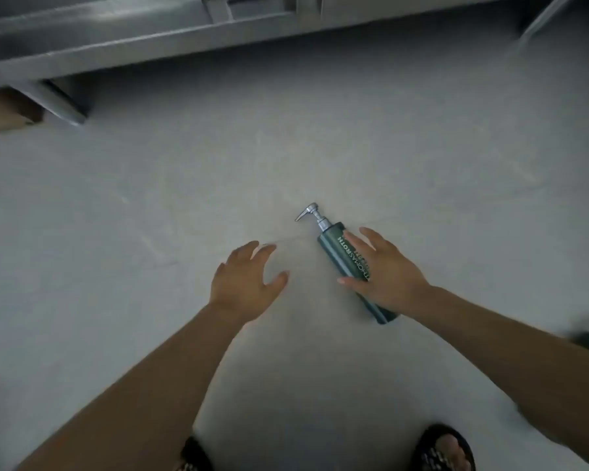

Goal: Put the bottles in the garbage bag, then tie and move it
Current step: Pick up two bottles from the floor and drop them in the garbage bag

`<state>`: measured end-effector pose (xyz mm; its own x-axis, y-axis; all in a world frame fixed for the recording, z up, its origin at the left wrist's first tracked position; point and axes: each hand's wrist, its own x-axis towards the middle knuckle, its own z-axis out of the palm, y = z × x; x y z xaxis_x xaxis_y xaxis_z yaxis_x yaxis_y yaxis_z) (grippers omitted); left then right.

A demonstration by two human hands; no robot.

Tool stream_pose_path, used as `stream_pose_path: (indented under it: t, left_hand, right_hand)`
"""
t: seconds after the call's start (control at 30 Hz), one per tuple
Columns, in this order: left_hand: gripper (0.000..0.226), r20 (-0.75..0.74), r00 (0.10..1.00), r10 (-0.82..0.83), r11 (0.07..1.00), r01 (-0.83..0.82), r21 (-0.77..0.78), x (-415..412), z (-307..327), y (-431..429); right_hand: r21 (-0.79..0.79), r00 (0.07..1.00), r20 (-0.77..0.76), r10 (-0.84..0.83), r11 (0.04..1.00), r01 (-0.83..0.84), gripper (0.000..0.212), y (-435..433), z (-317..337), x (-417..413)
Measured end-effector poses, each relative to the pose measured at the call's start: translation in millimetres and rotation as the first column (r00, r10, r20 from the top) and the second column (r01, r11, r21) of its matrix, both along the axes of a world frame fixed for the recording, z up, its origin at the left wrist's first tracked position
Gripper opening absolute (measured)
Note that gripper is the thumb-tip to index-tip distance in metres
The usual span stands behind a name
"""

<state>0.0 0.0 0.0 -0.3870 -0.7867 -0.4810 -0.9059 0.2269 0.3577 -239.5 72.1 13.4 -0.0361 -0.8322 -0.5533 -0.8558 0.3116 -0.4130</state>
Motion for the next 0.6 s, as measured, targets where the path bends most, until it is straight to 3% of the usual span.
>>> stream_pose_path:
  t: [0.13,0.23,0.37,0.47,0.6]
  left_hand:
    - [0.062,0.062,0.998,0.02,0.995,-0.014,-0.094,-16,-93,2]
    - [0.063,0.061,0.998,-0.028,0.988,0.037,-0.15,-24,-144,11]
    - [0.067,0.125,0.981,-0.148,0.979,0.163,-0.122,-20,-161,30]
    - [0.065,0.113,0.988,-0.102,0.989,0.114,-0.097,-11,-152,35]
    - [0.061,-0.034,0.999,-0.009,0.994,0.005,-0.112,-31,-141,28]
  right_hand:
    - [-0.026,0.993,-0.018,0.119,0.992,-0.12,0.089,-5,-76,-13]
    - [-0.121,0.997,0.076,-0.021,0.992,0.03,0.089,2,-114,-28]
    - [-0.186,0.988,0.104,-0.112,0.974,0.131,0.087,19,-135,-18]
    - [-0.181,0.964,0.192,-0.186,0.958,0.221,0.085,30,-137,-1]
    - [-0.175,0.866,0.415,-0.278,0.91,0.376,0.085,31,-135,-8]
